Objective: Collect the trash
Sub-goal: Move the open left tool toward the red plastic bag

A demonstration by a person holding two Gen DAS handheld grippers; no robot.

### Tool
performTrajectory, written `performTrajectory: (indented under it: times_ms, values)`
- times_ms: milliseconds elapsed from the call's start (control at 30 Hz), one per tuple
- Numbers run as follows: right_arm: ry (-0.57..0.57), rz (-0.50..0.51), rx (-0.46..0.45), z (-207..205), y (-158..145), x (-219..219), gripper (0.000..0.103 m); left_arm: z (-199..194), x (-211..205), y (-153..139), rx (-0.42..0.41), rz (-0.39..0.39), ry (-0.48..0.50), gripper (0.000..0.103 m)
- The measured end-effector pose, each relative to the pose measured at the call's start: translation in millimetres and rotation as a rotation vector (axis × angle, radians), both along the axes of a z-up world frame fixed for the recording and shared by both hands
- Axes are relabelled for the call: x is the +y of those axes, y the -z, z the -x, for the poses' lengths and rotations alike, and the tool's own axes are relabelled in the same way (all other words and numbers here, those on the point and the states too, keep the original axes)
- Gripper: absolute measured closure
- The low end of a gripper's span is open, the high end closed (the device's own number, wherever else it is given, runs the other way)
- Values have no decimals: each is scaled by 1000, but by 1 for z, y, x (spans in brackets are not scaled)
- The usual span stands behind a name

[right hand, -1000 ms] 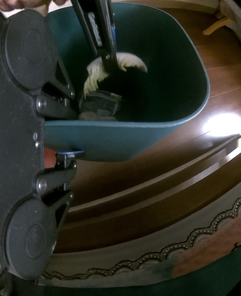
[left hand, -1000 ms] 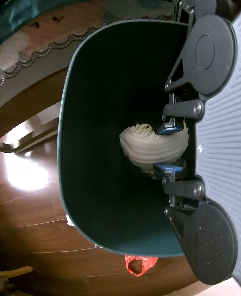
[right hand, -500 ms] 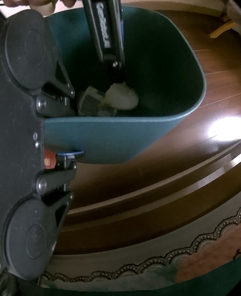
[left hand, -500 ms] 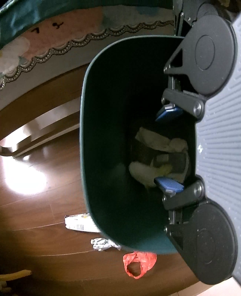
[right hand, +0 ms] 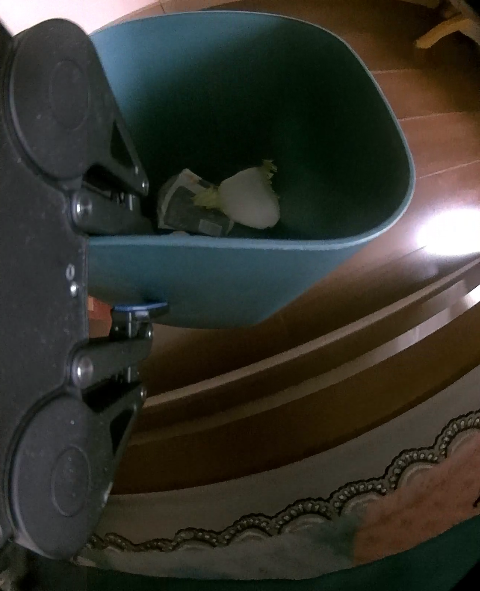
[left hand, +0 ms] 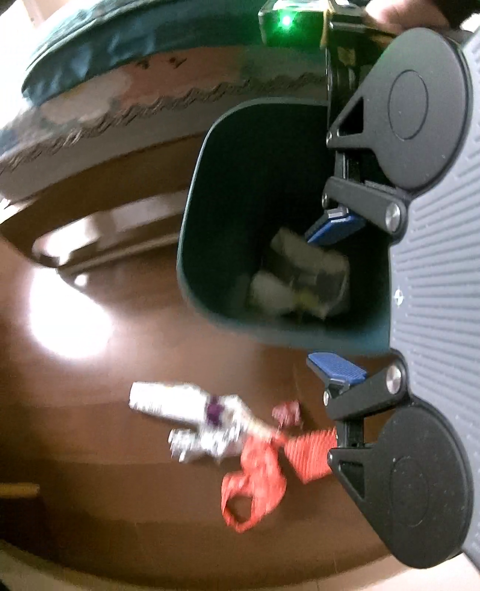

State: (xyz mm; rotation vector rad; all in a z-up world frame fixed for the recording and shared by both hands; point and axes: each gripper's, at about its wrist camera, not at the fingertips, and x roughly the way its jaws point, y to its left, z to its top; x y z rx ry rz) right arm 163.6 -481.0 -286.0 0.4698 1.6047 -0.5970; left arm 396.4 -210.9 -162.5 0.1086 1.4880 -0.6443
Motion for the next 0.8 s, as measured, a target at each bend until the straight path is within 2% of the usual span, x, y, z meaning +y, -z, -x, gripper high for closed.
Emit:
performTrajectory:
  times_ms: [167,200,267,333,533,700,800]
  values:
    - [17,16,15,-4,6,-3,90,-33,47,22,-36,-85,-89,39]
    - [18,17,17,-5,8,-4,90,-41,54,30,-43,-103,-107,38]
    - [20,15,22,-4,11,-5,90,-56,69,49,-68,-136,-130,28]
    - [22,15,26,-4,12,-4,90,-70,82,72,-90,-170,-159,28]
    - [33,21,51,-5,20,10,90,-111,113,170,-3,-242,-314,28]
    - [52,16,67,-9,25,22,90,-121,105,241,70,-259,-326,28]
    - [70,9,67,-12,27,30,90,-125,103,273,109,-270,-359,28]
